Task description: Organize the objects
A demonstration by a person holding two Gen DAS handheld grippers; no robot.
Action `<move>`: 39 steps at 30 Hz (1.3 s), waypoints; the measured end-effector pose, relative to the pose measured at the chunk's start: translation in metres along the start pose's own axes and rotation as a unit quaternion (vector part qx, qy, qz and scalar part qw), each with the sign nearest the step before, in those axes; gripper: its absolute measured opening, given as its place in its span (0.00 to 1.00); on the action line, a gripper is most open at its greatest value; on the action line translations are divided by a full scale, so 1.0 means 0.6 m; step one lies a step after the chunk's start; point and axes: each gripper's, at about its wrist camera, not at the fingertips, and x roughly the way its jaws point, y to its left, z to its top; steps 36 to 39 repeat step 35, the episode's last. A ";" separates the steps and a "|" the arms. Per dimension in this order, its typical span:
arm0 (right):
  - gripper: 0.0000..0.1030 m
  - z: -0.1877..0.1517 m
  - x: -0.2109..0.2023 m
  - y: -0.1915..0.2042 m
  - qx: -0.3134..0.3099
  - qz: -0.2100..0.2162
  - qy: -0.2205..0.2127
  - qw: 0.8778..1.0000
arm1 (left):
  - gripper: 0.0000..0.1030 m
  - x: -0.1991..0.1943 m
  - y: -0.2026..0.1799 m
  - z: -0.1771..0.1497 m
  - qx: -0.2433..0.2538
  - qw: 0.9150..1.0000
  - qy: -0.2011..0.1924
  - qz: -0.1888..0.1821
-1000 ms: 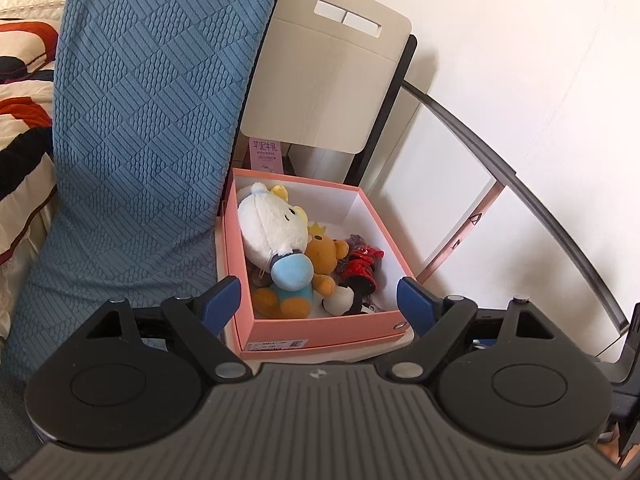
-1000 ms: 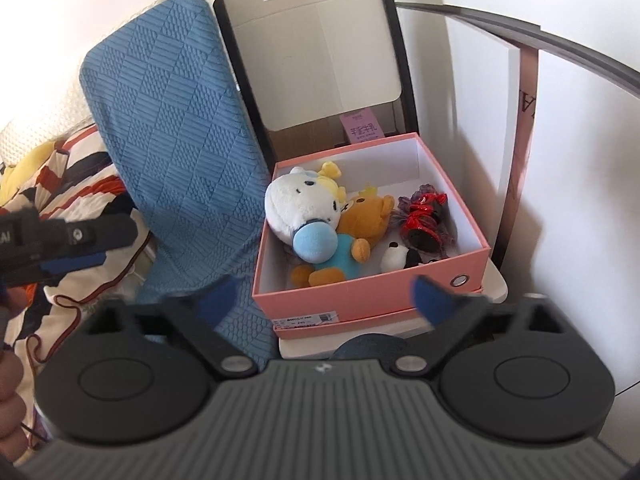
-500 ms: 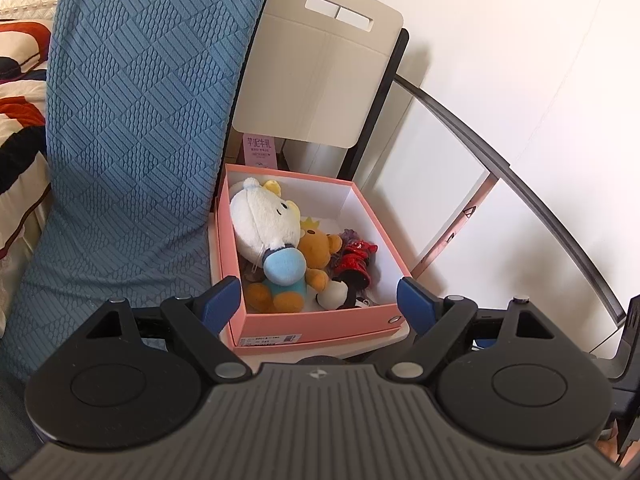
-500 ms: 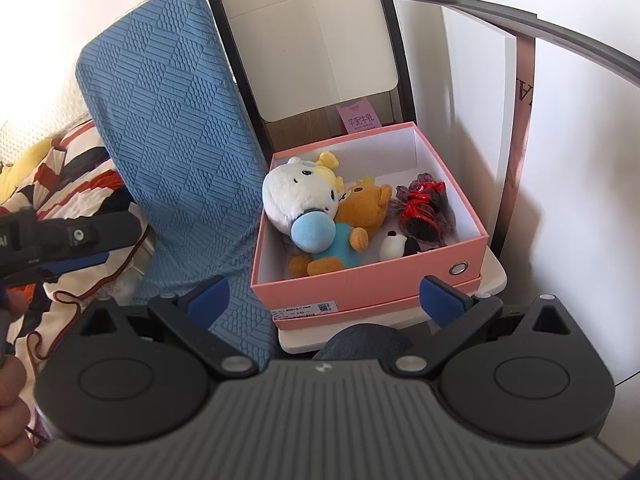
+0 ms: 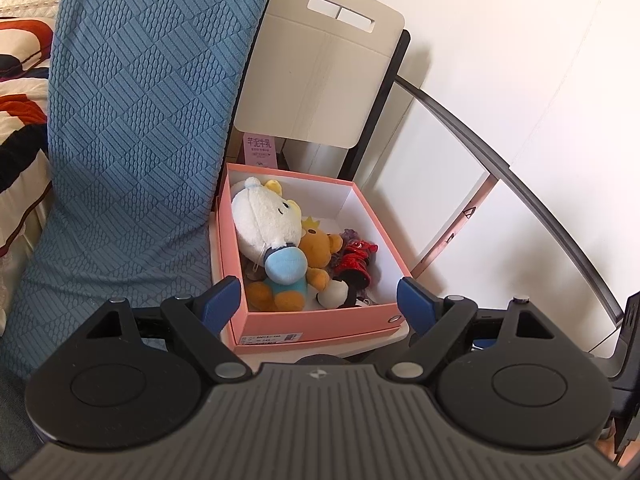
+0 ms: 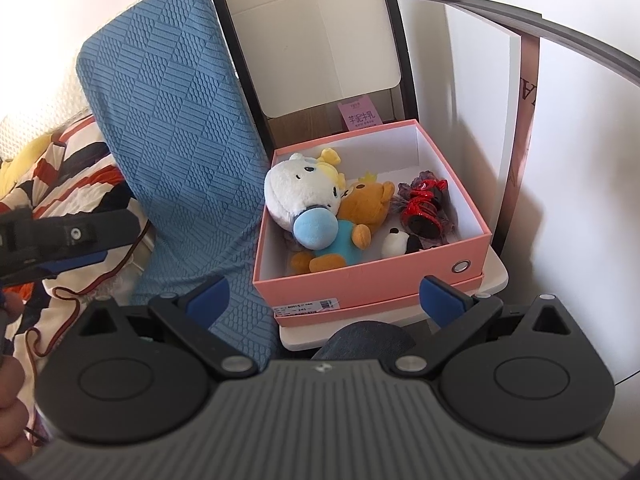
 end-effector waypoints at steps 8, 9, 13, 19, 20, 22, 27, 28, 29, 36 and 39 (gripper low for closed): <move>1.00 -0.003 0.002 0.003 0.000 -0.001 0.004 1.000 | 0.86 -0.002 0.002 -0.001 -0.001 1.000 0.000 0.002; 1.00 -0.003 0.003 0.003 0.000 -0.001 0.005 1.000 | 0.86 -0.002 0.002 -0.001 -0.001 1.000 0.000 0.001; 1.00 -0.003 0.003 0.003 0.000 -0.002 0.006 1.000 | 0.86 -0.001 0.002 -0.001 0.000 1.000 0.001 0.001; 1.00 -0.005 0.004 0.004 0.000 -0.002 0.008 1.000 | 0.86 0.000 0.000 -0.002 0.001 1.000 0.001 0.003; 1.00 -0.006 0.005 0.004 0.001 -0.002 0.009 1.000 | 0.86 0.000 0.000 -0.003 0.001 1.000 0.001 0.002; 1.00 -0.007 0.005 0.004 0.002 0.000 0.010 1.000 | 0.86 0.000 0.000 -0.004 0.002 1.000 0.002 0.002; 1.00 -0.007 0.006 0.004 0.003 -0.001 0.011 1.000 | 0.86 0.002 0.001 -0.003 0.004 1.000 0.003 0.002; 1.00 -0.008 0.007 0.005 0.003 0.000 0.012 1.000 | 0.86 0.001 0.002 -0.003 0.004 1.000 0.002 0.003; 1.00 -0.008 0.007 0.005 0.002 0.000 0.012 1.000 | 0.86 0.000 0.002 -0.003 0.005 1.000 0.000 0.003; 1.00 -0.009 0.007 0.003 0.006 -0.003 0.011 1.000 | 0.86 0.001 0.004 -0.003 0.005 1.000 -0.001 0.004; 1.00 -0.009 0.007 0.003 0.006 -0.003 0.011 1.000 | 0.86 0.001 0.004 -0.003 0.005 1.000 -0.001 0.004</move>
